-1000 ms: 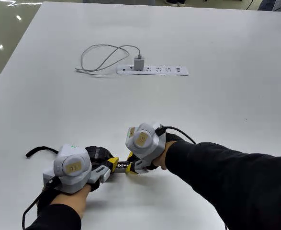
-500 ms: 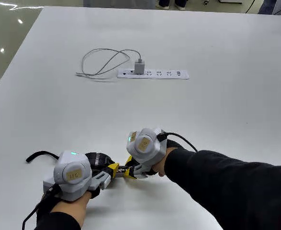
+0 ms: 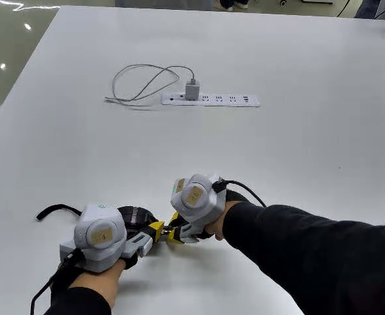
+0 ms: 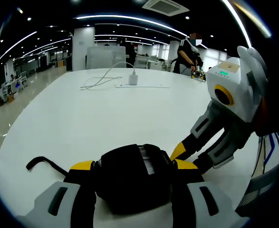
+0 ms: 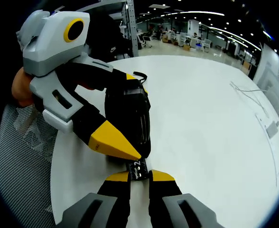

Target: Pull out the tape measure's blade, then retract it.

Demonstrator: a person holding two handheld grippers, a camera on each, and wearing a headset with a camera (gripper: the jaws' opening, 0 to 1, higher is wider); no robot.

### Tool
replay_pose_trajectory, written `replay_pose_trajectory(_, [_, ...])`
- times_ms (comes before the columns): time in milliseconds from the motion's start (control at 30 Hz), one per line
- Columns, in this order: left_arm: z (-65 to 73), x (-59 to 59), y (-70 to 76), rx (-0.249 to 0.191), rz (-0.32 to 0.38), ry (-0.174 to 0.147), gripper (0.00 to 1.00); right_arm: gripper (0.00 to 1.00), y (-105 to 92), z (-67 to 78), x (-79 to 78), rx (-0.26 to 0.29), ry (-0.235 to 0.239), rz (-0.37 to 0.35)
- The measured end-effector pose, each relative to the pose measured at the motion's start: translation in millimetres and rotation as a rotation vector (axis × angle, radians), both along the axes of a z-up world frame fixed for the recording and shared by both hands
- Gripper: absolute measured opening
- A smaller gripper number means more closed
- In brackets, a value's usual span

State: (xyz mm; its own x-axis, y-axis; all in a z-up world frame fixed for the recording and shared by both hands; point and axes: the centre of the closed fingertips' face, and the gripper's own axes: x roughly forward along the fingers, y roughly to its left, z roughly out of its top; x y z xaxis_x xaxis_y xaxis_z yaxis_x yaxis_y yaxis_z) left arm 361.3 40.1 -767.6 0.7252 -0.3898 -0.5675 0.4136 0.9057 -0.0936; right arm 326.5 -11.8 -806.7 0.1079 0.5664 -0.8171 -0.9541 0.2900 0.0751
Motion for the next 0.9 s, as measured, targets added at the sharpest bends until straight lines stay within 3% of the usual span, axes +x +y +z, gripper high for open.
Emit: replay_pose_trajectory(900, [-0.4,-0.7,-0.5,-0.004,0.005,0.004,0.6,0.1,10.3,0.1,2.2,0.023,-0.001,-0.006])
